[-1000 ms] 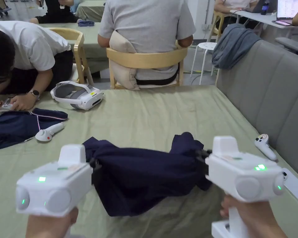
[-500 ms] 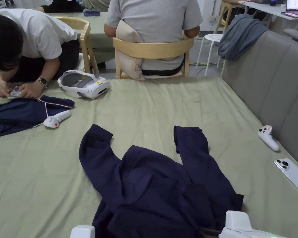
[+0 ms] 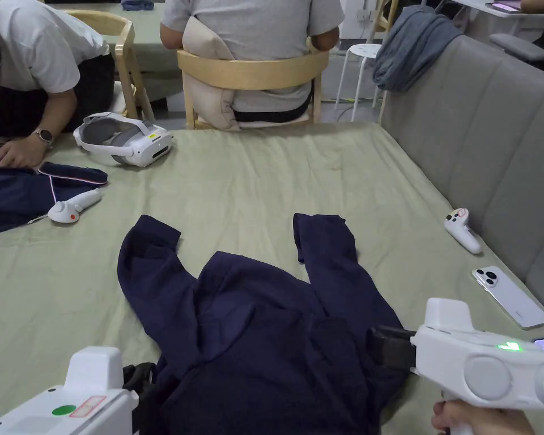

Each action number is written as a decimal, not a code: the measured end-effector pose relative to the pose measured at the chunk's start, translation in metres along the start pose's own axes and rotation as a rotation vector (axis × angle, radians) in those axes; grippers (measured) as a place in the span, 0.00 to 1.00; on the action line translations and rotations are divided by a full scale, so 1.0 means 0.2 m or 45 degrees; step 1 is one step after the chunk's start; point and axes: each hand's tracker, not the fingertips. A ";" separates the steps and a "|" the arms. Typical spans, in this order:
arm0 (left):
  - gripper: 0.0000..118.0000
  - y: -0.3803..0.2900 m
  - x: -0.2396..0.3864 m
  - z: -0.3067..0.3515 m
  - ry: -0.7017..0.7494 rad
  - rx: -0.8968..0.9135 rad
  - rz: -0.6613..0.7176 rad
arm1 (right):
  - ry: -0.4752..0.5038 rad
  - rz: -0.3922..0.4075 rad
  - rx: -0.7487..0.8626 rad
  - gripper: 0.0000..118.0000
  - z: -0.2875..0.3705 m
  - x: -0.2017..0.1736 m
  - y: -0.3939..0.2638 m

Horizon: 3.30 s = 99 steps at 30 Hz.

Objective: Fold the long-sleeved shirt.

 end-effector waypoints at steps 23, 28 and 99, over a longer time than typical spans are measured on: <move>0.61 0.69 0.27 -1.63 0.079 -0.411 -0.564 | 0.109 -0.190 -0.222 0.09 -0.55 0.17 -0.04; 0.05 0.77 0.27 -1.40 -0.114 -0.508 -0.364 | 0.155 -0.282 -0.232 0.09 -0.49 0.22 0.02; 0.05 -0.21 -0.35 -0.10 0.255 -0.253 -0.050 | 0.109 0.264 -0.319 0.08 -0.16 0.02 -0.20</move>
